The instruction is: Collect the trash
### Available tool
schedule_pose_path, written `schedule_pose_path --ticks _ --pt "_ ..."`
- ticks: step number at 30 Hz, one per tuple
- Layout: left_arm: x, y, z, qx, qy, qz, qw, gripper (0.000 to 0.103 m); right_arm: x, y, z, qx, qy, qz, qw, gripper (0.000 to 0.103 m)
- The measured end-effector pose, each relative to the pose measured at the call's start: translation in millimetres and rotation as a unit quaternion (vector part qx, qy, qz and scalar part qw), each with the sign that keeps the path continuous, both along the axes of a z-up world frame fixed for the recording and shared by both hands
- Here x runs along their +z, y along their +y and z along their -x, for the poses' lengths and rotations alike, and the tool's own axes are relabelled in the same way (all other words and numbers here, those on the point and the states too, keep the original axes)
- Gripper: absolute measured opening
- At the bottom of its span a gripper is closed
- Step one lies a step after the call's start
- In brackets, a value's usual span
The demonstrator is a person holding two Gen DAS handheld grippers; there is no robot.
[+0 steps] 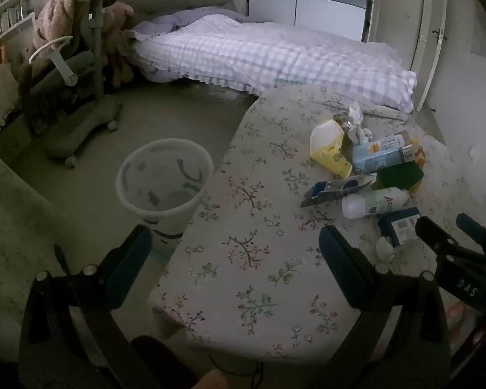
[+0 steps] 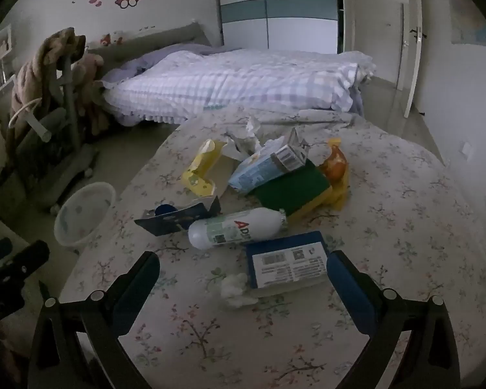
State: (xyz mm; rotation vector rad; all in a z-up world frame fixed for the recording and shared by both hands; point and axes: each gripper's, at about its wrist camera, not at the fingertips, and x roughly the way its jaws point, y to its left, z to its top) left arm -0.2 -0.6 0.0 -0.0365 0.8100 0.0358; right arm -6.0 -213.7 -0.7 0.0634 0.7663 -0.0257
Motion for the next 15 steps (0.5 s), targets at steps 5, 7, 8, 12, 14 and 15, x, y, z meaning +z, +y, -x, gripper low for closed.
schedule_pose_path --ticks 5,7,8,12,14,15 --pt "-0.2 0.7 0.4 0.001 -0.003 0.000 1.0000 0.102 -0.7 -3.7 2.9 -0.010 0.002 -0.001 1.000 0.103" --pt "-0.3 1.4 0.7 0.001 -0.001 0.003 1.0000 0.102 -0.4 3.1 2.0 -0.002 0.006 0.001 1.000 0.103" --pt "-0.4 -2.7 1.2 -0.003 -0.003 -0.003 1.0000 0.102 -3.3 2.9 -2.4 -0.001 0.010 0.000 1.000 0.103" --pt "7.5 0.6 1.2 -0.004 -0.002 -0.004 1.0000 0.102 -5.8 8.4 -3.4 -0.001 0.012 -0.005 1.000 0.103" --pt "9.1 0.2 0.9 -0.005 -0.001 -0.005 1.0000 0.102 -4.8 2.5 -2.7 0.001 0.014 -0.010 1.000 0.103" --pt "11.2 1.6 -0.1 -0.005 0.000 -0.004 1.0000 0.102 -5.1 2.6 -2.2 0.002 0.014 -0.009 1.000 0.103"
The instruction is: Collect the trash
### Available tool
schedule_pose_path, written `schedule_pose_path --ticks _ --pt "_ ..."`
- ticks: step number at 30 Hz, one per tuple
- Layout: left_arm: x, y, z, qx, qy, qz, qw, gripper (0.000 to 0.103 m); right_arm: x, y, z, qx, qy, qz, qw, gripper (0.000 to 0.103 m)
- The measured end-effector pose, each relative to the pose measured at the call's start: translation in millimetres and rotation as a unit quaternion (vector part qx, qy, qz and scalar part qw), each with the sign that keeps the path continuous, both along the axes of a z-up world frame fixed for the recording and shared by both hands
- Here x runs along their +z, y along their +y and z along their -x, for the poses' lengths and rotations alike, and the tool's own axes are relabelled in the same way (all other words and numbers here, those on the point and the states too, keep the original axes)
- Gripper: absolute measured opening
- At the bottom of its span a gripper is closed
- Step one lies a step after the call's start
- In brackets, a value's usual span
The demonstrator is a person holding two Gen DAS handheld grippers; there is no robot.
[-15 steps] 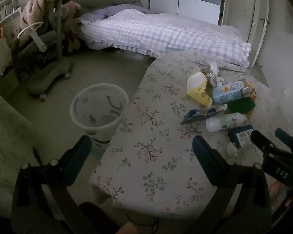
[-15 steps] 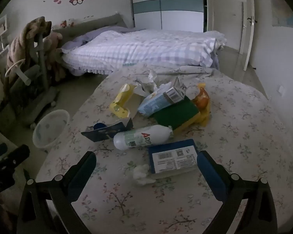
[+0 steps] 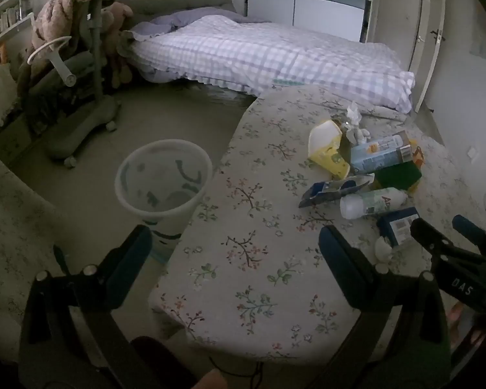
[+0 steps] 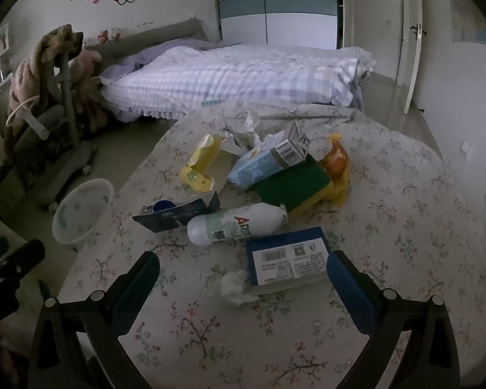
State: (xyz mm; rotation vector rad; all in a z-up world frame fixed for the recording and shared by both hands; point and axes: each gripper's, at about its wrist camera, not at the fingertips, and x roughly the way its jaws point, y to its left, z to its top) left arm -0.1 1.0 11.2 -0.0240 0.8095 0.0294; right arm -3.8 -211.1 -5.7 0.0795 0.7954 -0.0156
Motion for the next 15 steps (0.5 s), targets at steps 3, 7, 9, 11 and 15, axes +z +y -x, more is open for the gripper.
schedule_pose_path --ticks 3,7,9,11,15 --pt "-1.7 -0.2 -0.4 0.003 -0.001 0.001 1.0000 0.102 0.9 0.6 -0.1 0.000 0.002 0.001 1.000 0.103" --pt "1.4 -0.7 -2.1 0.005 -0.001 0.002 1.0000 0.102 1.6 -0.5 -0.8 -0.002 0.003 0.000 1.000 0.103" --pt "-4.6 -2.2 -1.2 0.003 -0.003 0.002 1.0000 0.102 2.7 -2.1 -0.9 -0.004 0.001 -0.001 1.000 0.103" --pt "-4.3 -3.3 -2.3 0.006 -0.002 0.003 1.0000 0.102 3.2 -3.3 -1.8 -0.005 0.002 -0.001 1.000 0.103" --pt "-3.9 -5.0 -1.0 0.004 -0.005 0.007 1.0000 0.102 4.4 -4.7 -0.2 -0.006 0.005 -0.002 1.000 0.103"
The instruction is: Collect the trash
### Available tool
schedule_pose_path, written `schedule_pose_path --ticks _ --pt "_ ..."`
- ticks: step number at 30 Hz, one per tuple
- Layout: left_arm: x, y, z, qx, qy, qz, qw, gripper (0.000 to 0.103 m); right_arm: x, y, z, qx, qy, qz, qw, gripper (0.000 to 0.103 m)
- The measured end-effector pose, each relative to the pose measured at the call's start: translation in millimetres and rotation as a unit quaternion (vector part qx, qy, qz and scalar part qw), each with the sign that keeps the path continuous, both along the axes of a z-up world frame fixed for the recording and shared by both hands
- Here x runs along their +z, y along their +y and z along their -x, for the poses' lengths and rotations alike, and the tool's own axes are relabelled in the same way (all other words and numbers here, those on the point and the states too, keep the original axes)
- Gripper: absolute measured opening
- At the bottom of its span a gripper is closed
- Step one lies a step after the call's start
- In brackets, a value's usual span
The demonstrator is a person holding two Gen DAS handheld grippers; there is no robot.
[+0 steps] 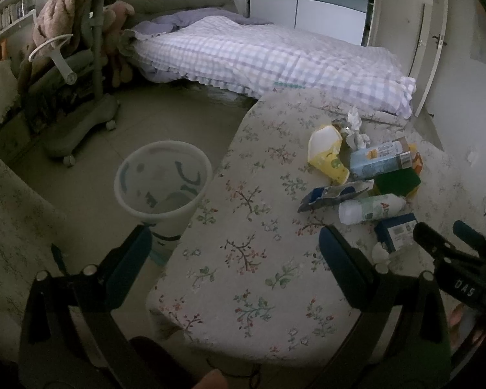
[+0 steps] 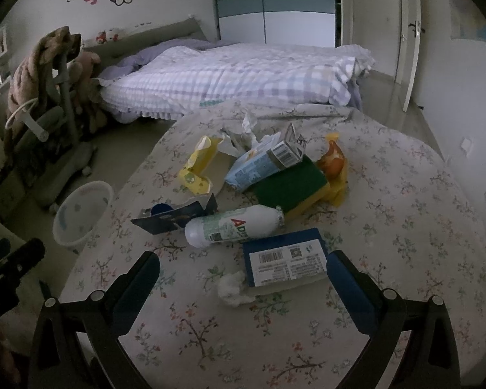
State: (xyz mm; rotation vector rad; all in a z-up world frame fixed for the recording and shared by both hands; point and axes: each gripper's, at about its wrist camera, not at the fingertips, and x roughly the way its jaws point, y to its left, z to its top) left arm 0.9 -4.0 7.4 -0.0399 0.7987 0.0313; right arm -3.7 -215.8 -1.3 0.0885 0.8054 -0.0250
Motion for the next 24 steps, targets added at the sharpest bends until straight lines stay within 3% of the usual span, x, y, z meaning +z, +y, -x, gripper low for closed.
schedule_pose_path --ticks 24 --pt "0.8 6.1 1.6 -0.002 -0.002 0.003 1.0000 0.102 -1.0 2.3 -1.7 0.004 0.010 0.001 1.000 0.103"
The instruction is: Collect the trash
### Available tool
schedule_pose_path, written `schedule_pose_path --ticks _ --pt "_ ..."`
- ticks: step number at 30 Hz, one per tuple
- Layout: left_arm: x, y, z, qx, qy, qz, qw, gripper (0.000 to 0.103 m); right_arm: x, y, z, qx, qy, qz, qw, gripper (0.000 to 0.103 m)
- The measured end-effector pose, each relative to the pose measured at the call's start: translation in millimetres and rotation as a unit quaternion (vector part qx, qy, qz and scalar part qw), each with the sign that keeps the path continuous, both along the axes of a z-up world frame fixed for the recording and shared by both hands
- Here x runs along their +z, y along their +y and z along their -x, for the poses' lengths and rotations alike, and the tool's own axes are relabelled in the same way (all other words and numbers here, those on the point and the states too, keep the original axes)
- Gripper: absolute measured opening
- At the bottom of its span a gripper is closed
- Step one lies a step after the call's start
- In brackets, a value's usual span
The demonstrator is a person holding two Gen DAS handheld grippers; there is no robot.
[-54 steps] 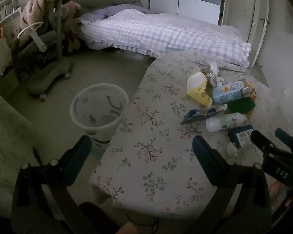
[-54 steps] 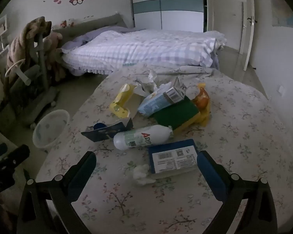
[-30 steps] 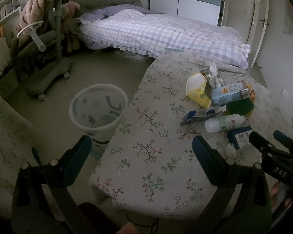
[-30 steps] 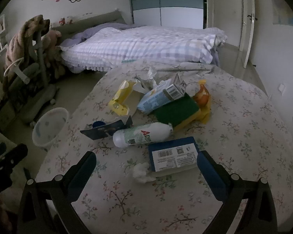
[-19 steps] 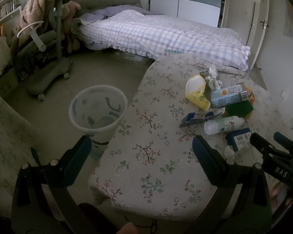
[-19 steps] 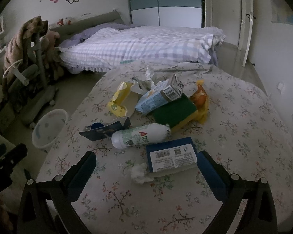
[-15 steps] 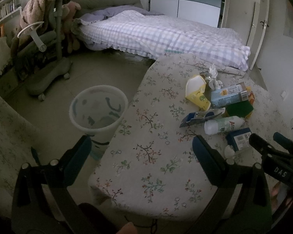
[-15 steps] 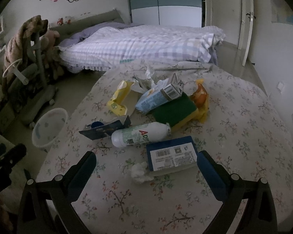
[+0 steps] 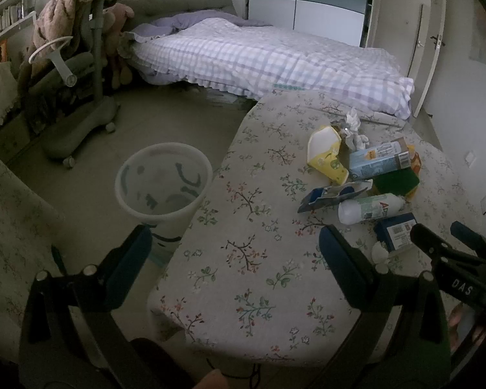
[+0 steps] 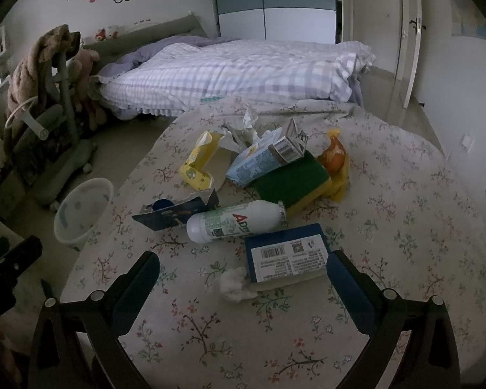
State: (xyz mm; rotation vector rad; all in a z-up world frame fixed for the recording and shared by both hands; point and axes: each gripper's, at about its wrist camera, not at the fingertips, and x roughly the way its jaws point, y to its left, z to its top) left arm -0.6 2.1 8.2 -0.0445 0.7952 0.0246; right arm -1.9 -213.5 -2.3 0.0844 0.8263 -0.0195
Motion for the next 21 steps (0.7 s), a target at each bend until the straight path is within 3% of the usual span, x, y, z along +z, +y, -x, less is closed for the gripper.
schedule_pose_path --ticks 21 --pt "2.2 -2.2 -0.7 -0.002 -0.003 0.000 1.0000 0.102 0.9 -0.9 1.9 -0.006 -0.003 -0.010 1.000 0.103"
